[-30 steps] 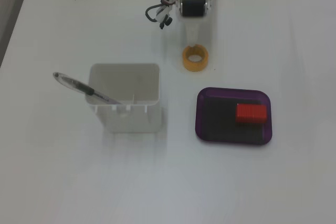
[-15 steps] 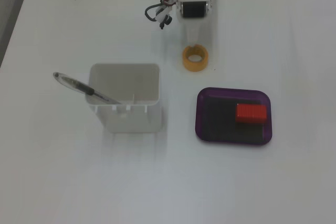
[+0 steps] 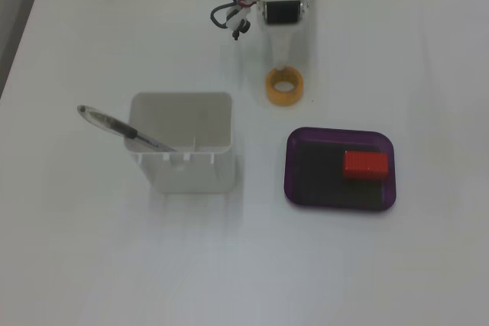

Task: Grab up the yellow tape and put it in the box.

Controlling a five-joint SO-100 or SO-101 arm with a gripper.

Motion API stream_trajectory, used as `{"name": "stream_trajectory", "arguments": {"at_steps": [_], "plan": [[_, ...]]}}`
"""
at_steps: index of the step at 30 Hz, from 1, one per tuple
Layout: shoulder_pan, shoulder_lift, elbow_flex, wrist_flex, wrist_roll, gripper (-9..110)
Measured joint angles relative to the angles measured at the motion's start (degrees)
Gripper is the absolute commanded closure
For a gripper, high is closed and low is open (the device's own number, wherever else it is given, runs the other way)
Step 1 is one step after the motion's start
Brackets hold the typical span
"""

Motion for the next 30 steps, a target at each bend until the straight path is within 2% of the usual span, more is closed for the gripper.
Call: {"name": "stream_trajectory", "arguments": {"at_steps": [7, 16, 30], "plan": [[0.0, 0.0, -1.1, 0.6, 0.0, 88], [-0.2, -0.3, -11.2, 9.9, 0.0, 88], [0.0, -0.5, -10.4, 5.8, 0.0, 88]]}}
